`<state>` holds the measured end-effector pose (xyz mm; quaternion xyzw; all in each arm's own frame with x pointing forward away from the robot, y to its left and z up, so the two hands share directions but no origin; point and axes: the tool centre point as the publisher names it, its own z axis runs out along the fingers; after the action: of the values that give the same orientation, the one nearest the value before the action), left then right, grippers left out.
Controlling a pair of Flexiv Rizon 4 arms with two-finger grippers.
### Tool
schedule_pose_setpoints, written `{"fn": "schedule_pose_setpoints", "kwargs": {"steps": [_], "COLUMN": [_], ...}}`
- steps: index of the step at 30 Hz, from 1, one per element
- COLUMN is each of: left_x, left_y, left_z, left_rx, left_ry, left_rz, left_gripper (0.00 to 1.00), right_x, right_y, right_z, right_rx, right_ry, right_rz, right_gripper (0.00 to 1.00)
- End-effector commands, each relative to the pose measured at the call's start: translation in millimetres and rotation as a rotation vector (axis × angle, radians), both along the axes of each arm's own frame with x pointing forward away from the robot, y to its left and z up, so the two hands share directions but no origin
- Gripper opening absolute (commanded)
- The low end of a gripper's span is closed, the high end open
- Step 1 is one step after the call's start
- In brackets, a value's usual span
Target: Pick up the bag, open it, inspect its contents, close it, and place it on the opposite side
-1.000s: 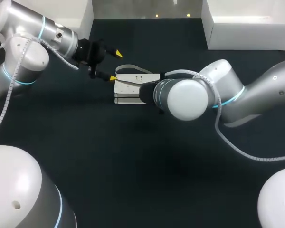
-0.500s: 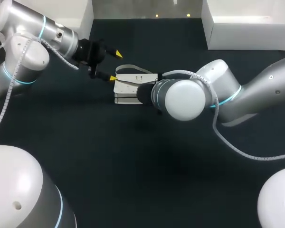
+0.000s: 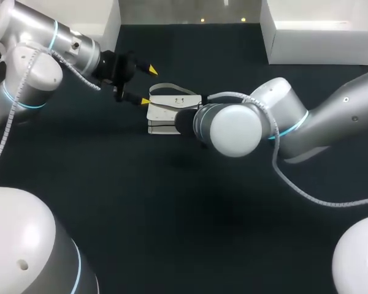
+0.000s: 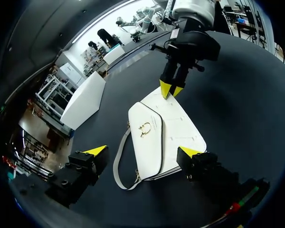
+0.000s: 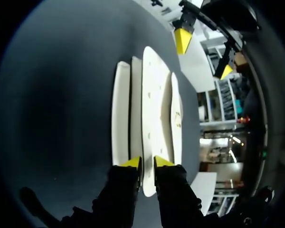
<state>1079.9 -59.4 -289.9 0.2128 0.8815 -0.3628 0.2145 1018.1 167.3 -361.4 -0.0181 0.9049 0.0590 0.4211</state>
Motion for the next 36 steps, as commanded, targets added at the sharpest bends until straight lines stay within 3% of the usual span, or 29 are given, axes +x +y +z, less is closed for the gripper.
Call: {"fn": "schedule_pose_setpoints", "kwargs": {"steps": [1, 4, 6, 29, 30, 31, 32, 33, 36], "left_x": [-1.7, -2.2, -2.3, -15.7, -15.8, -15.5, -15.2, -14.8, -14.5], "left_y": [1.0, 0.5, 0.2, -16.2, -17.1, -18.8, -19.6, -20.7, -26.4], "left_z": [-0.7, -1.1, -1.5, -6.8, -8.1, -11.2, -12.7, -14.5, -21.6], "left_rx": [-0.005, -0.004, -0.003, 0.027, 0.028, 0.037, 0.041, 0.05, 0.091], "left_ry": [-0.003, -0.004, -0.003, -0.09, -0.09, -0.088, -0.085, -0.08, -0.076], "left_rz": [-0.005, -0.008, -0.01, -0.069, -0.072, -0.079, -0.083, -0.09, -0.116], "left_gripper": [1.0, 1.0, 1.0, 1.0, 0.98, 0.76, 0.67, 0.49, 0.44], "right_x": [0.0, 0.8, 1.2, -4.3, -4.3, -4.3, -4.3, -4.3, -4.3], "right_y": [0.5, -0.1, -0.6, 0.4, 0.4, 0.4, 0.4, 0.4, 0.4], "right_z": [-4.8, -4.8, -5.0, -6.0, -6.0, -6.0, -6.0, -6.0, -6.0], "right_rx": [0.003, 0.0, -0.003, -0.012, -0.012, -0.012, -0.012, -0.012, -0.012], "right_ry": [-0.036, -0.038, -0.039, -0.077, -0.077, -0.077, -0.077, -0.077, -0.077], "right_rz": [-0.001, -0.004, -0.005, -0.008, -0.008, -0.008, -0.008, -0.008, -0.008], "right_gripper": [0.2, 0.15, 0.0, 0.0, 0.0, 0.0, 0.0, 0.0, 0.0]}}
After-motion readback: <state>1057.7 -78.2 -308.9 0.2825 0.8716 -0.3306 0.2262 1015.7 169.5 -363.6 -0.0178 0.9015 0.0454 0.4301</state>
